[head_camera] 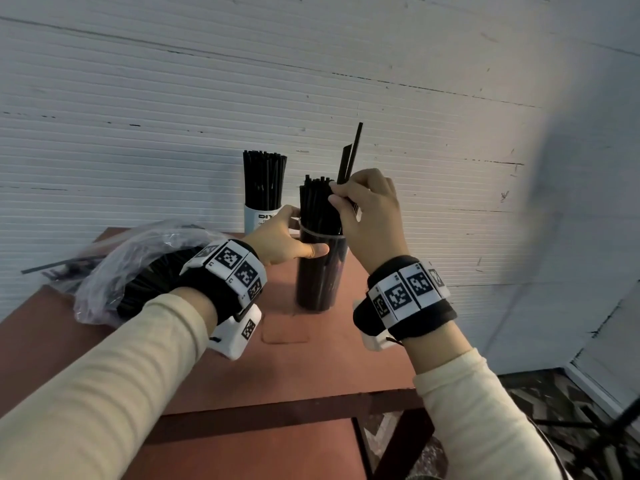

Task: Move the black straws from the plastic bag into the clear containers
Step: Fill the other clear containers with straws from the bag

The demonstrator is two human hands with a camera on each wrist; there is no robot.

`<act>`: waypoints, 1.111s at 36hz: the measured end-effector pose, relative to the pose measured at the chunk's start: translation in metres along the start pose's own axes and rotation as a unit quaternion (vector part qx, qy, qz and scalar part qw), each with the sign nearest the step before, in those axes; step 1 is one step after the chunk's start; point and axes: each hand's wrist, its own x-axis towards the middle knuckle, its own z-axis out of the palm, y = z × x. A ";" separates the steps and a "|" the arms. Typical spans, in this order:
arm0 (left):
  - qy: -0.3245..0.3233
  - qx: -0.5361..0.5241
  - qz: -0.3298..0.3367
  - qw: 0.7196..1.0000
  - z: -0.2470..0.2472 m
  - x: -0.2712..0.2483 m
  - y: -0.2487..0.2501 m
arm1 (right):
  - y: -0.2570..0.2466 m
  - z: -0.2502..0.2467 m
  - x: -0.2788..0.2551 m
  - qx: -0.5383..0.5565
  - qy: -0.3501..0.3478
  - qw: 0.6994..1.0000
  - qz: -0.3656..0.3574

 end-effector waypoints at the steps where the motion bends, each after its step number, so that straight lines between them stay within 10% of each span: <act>1: -0.001 -0.001 0.000 1.000 0.000 0.000 0.000 | 0.001 0.000 -0.003 -0.003 -0.003 1.000 -0.001; 40: 0.003 0.019 -0.005 1.000 0.001 0.002 0.001 | -0.009 -0.024 0.042 0.034 -0.011 0.999 -0.012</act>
